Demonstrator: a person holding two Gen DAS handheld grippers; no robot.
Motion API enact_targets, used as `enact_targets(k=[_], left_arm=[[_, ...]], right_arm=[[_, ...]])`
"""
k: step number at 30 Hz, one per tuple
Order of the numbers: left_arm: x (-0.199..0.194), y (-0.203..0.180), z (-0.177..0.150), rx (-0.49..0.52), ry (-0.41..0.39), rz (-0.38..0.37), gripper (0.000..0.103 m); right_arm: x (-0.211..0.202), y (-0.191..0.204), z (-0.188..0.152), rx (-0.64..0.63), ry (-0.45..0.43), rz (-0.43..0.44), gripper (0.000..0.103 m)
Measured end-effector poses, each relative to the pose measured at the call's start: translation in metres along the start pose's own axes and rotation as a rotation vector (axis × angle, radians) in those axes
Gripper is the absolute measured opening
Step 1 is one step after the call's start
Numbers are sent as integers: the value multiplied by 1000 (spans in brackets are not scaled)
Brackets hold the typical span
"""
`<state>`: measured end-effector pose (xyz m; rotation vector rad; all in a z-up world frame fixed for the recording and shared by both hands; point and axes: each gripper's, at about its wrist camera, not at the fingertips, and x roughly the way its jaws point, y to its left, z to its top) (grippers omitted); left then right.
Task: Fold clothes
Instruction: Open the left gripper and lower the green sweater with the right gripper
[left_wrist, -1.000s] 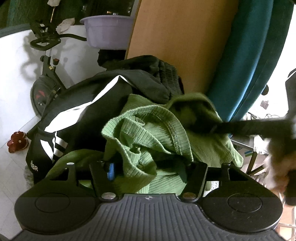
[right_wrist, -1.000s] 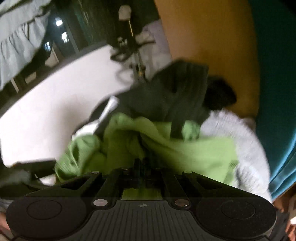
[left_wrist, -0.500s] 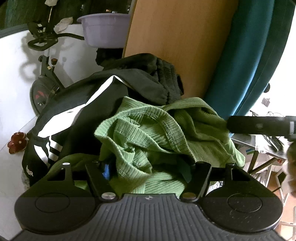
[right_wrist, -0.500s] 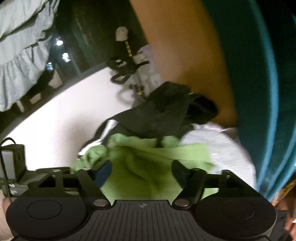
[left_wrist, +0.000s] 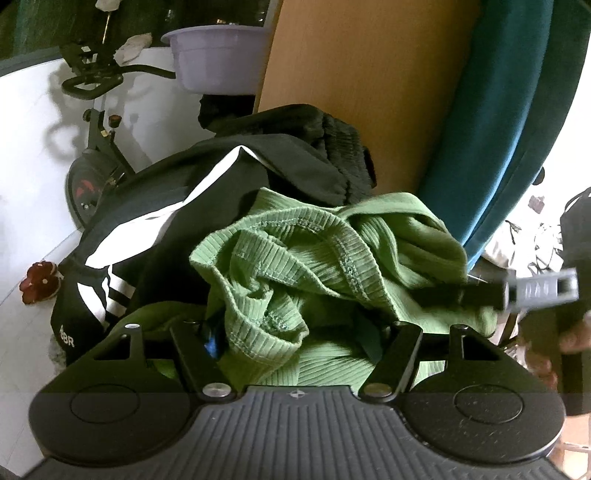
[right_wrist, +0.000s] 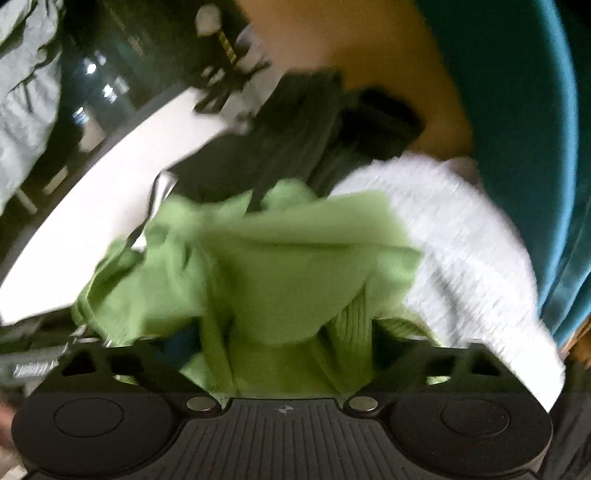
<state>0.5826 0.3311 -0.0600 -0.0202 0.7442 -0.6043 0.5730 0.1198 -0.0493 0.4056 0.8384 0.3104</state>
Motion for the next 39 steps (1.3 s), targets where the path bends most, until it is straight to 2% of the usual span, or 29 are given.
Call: enact_targets(k=[1,2,3,5,7,8,10,11,14,17,22,23,25,26,27,29,33,34,37,39], left_arm=[[0,2,0,-12,0,-6,67],[0,5,0,-25,0,-13,66],[0,7,1,-38,0,-20,65],[0,11,3,-69,5,-35,64],[1,14,6,-99,14,-46,64],[2,14,7,-110,21,-47,64],[2,16,11,-134,36,-55,64],[3,17,13,-146,45,-63,63],[2,26,17,-209,67,-110,63],[1,35,21,-273,88,-158,63],[-2,30,21,-274,99,-191,63],[-3,27,20,-270,100,-201,63],[-4,22,19,-253,102,-218,63],[-5,19,18,-244,103,-227,63],[-7,18,17,-231,99,-230,63],[-11,18,18,-221,86,-245,66],[-30,27,20,-188,49,-277,81],[-35,30,20,-165,34,-267,86],[-53,38,17,-83,-11,-227,89],[-59,43,9,-28,-25,-166,91]], right_arm=[[-3,0,-3,6,7,12,67],[-7,0,-6,13,13,25,49],[-10,0,-10,19,20,37,38],[-17,0,-13,65,24,70,34],[-20,20,-17,-34,27,30,33],[-21,31,-20,-84,29,10,35],[-20,54,-26,-199,35,-24,52],[-20,63,-29,-238,29,-25,69],[-18,82,-37,-310,22,-17,85],[-8,91,-40,-323,12,-52,87],[20,98,-41,-365,-18,-195,88],[24,98,-41,-365,-26,-212,87],[24,95,-40,-334,-37,-224,69],[21,91,-37,-309,-42,-224,55],[19,88,-35,-283,-46,-224,45],[6,77,-30,-226,-63,-196,38],[-19,58,-23,-166,-136,-246,35],[-25,52,-21,-141,-152,-266,35],[-31,27,-18,-49,-136,-279,35],[-29,13,-20,-9,-114,-283,35]])
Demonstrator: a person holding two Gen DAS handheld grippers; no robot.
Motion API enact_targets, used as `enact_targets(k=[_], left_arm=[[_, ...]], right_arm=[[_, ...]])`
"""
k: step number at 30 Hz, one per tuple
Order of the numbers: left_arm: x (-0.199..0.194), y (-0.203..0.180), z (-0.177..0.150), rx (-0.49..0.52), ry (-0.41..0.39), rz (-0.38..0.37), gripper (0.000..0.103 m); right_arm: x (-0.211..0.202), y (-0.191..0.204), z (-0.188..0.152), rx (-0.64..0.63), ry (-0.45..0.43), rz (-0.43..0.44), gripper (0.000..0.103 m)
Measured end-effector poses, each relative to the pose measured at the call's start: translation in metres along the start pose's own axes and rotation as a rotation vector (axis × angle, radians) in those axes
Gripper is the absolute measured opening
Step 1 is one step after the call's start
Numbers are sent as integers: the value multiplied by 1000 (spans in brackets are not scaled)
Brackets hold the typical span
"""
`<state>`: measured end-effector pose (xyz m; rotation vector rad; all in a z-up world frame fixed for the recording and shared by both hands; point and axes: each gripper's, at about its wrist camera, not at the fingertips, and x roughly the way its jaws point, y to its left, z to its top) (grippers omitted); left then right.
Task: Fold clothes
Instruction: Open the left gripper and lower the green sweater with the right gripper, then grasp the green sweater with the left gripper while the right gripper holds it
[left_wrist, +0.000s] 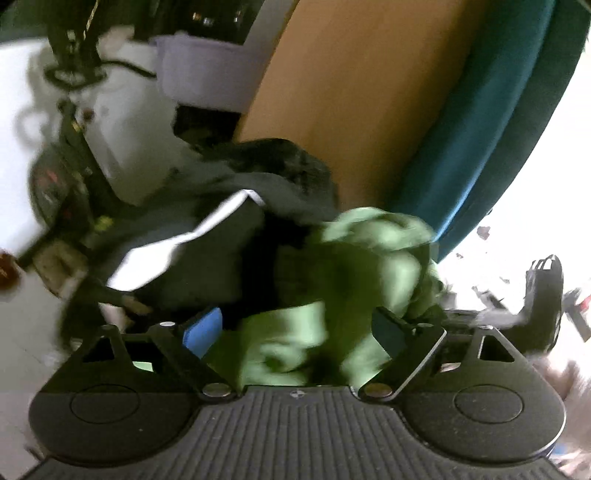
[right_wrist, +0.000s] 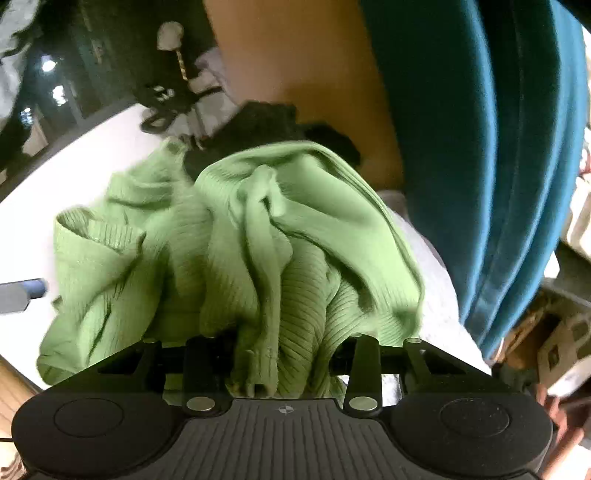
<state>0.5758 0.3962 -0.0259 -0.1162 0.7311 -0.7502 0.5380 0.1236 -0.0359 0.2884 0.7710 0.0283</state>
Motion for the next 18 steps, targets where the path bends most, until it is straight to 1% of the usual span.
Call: enact_targets(k=[1,3,8,12,15,16,17,18], left_arm=[[-2,2,-4,29,0,34,91],[2,4,-15,84,27,119,91],[23,12,-48,204,119,265,91],[39,19,-67,267,171,361,89],[46,21,-70,275,188,372,87],[47,23,-70,276,194,381,82],[48,24,-70,276,201,390,62],[48,25,-70,277,209,399,45]], right_arm=[[2,0,-2,-1,5,0,35],[5,-1,-7,0,11,0,36],[8,-4,-12,-13,18,3,36],[3,1,-17,-19,23,2,36],[5,5,-17,-20,26,0,37],[5,5,-18,-16,27,2,37],[6,4,-17,-12,27,4,37],[7,4,-16,-8,27,5,37]])
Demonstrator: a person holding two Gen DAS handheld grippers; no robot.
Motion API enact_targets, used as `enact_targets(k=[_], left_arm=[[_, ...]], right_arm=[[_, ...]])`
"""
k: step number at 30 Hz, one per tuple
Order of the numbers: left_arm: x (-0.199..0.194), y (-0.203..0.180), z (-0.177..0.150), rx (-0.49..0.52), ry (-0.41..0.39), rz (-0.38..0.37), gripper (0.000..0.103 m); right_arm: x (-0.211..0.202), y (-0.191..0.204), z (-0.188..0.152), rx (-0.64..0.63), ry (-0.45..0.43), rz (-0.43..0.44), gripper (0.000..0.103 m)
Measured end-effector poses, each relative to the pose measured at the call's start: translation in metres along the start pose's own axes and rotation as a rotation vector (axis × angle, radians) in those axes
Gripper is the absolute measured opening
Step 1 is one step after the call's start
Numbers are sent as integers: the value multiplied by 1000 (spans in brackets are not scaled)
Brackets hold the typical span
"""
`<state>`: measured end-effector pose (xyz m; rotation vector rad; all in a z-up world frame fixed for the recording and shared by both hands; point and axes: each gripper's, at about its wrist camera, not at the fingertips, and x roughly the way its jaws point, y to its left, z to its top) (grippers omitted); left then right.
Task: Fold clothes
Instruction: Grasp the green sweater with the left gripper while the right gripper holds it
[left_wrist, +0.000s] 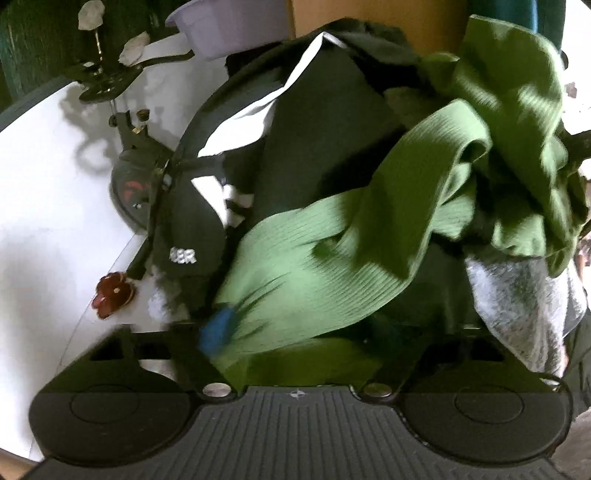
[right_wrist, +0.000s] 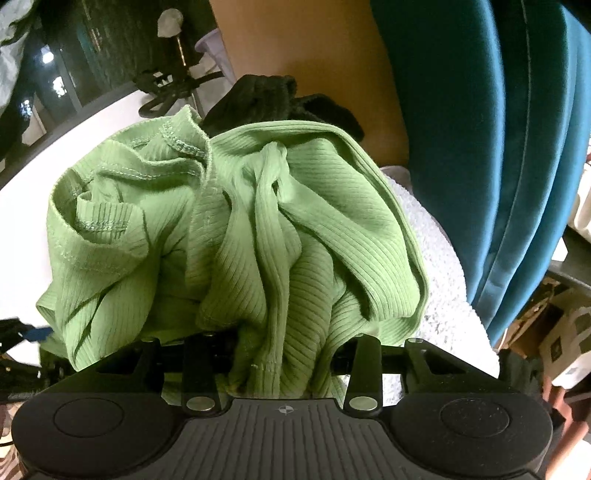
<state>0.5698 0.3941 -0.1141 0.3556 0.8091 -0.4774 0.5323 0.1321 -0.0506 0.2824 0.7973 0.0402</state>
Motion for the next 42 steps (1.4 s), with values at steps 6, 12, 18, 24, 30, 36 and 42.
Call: enact_targets(k=[6,12,18,24,30,36,42], left_arm=[[-51,34,21,-227,-77,-45,6],[-101,51,57,-393,-248,-277,6],[-102,34,98,-464,-356,-504,5],[-92,-6,135,-346,-438,-692,6],[-3,-18,123,-386,-199,-527,6],[13,-14,111,-395,-133,-458,32],[-13,13,109,-397,-188,-488,91]], right_arm=[[4,1,3,10,-1,3,37],[6,2,4,25,-2,3,37],[1,3,0,21,0,-1,37],[1,4,-1,23,1,-10,37],[2,4,-3,20,4,-12,37],[4,4,-4,24,7,-11,37],[6,4,-2,31,11,-6,37]])
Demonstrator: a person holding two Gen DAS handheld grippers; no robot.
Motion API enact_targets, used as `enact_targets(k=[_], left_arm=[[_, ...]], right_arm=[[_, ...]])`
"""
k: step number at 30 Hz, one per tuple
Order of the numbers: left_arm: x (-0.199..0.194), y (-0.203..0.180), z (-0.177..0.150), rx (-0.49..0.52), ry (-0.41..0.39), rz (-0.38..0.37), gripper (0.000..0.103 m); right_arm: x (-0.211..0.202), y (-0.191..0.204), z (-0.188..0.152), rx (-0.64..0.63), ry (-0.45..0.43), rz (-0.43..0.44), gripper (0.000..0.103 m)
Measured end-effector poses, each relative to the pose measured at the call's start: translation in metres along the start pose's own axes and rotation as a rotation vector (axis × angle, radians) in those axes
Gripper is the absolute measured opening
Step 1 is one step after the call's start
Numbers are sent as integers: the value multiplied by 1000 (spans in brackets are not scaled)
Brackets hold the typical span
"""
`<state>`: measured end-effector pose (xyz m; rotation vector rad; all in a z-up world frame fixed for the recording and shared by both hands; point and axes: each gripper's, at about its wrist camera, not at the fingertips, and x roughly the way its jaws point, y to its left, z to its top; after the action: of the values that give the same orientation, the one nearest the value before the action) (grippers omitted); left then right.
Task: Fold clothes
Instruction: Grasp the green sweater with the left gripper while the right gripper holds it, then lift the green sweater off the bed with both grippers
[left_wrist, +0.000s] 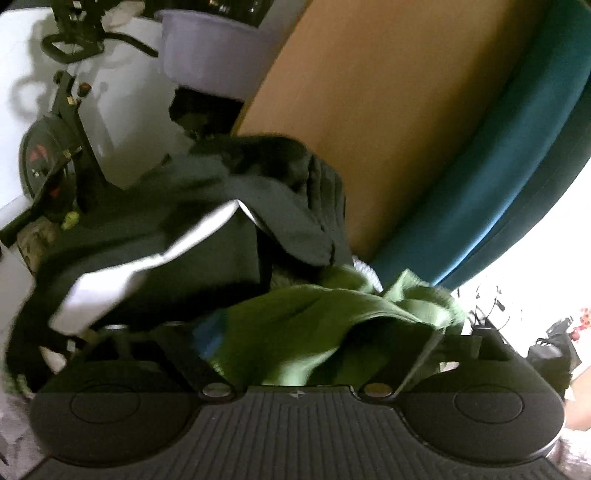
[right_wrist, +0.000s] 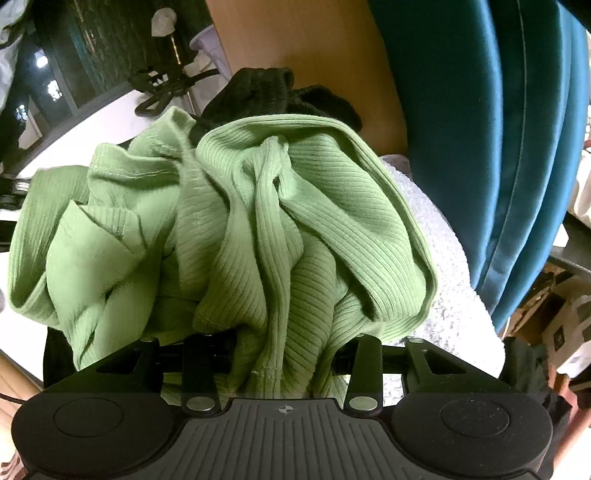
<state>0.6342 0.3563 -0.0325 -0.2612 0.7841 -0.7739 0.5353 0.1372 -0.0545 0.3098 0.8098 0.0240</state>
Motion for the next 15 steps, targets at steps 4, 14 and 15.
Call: enact_targets(k=[4,14,15], left_arm=[[-15,6,-1,12,19,-54,91],[-8,-11,-55,111,123,-117,102],[-2,-13,-58,124,130,-93,102]], right_arm=[[2,0,1,6,1,3,37],[1,-2,3,11,6,6,38],[1,-1,3,10,7,5,38]])
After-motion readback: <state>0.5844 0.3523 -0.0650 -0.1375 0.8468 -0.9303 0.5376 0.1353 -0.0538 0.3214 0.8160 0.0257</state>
